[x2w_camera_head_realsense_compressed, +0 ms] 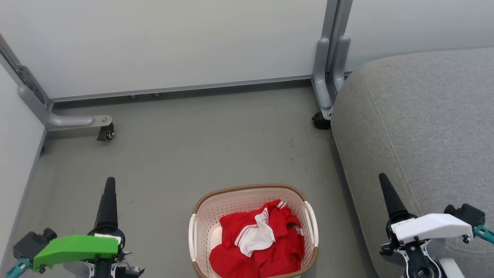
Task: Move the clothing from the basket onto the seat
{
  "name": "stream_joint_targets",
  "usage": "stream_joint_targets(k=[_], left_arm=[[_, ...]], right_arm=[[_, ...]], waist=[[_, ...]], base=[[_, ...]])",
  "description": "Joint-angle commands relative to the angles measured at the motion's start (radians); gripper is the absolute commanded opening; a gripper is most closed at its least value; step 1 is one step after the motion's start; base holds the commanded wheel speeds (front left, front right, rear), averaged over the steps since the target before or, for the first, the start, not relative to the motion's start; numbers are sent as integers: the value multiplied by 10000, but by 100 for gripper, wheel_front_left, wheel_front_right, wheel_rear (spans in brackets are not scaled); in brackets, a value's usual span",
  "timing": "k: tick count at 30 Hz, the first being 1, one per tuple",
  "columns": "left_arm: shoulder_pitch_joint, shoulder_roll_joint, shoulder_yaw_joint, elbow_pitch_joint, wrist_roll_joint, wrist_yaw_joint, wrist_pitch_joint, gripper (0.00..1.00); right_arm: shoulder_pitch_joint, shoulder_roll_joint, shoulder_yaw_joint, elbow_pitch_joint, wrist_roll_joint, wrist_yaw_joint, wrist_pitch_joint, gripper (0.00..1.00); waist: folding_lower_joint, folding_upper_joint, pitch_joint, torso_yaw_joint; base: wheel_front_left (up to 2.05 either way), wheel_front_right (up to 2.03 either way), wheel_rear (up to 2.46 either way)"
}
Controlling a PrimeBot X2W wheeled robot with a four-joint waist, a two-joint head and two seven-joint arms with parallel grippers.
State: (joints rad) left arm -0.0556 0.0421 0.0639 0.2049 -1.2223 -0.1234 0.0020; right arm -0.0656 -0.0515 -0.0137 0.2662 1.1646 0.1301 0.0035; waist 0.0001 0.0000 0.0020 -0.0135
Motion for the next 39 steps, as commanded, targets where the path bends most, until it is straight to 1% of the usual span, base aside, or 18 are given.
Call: stream_joint_targets(k=[1,4,7,18,24,39], left_arm=[[-70,37,-28,-253,486,8,-108,100],[-47,40,-127,-350,1051,8,-233,100],[0,42,-174,-369,1223,31,-329,100],[73,54,-393,-580,2831,84,-729,100],[110,61,-469,-680,3470,126,-915,100],[173,75,-755,-969,5494,158,-1369,100]], right_arm=[[-225,-56,66,-198,-441,2,-120,100],[-207,-27,134,-232,-910,3,-244,100],[-202,-19,262,-212,-1219,3,-345,100],[-216,-102,665,-332,-2908,4,-742,100],[-230,-99,828,-360,-3641,4,-931,100],[-288,-150,1213,-474,-5380,5,-1381,100]], waist=[[-1,0,-2,-6],[-1,0,-8,-17],[-1,0,-17,-28],[-1,0,-50,-97],[-1,0,-60,-134],[-1,0,-89,-233]], base=[[0,0,0],[0,0,0],[0,0,0],[0,0,0],[0,0,0],[0,0,0]])
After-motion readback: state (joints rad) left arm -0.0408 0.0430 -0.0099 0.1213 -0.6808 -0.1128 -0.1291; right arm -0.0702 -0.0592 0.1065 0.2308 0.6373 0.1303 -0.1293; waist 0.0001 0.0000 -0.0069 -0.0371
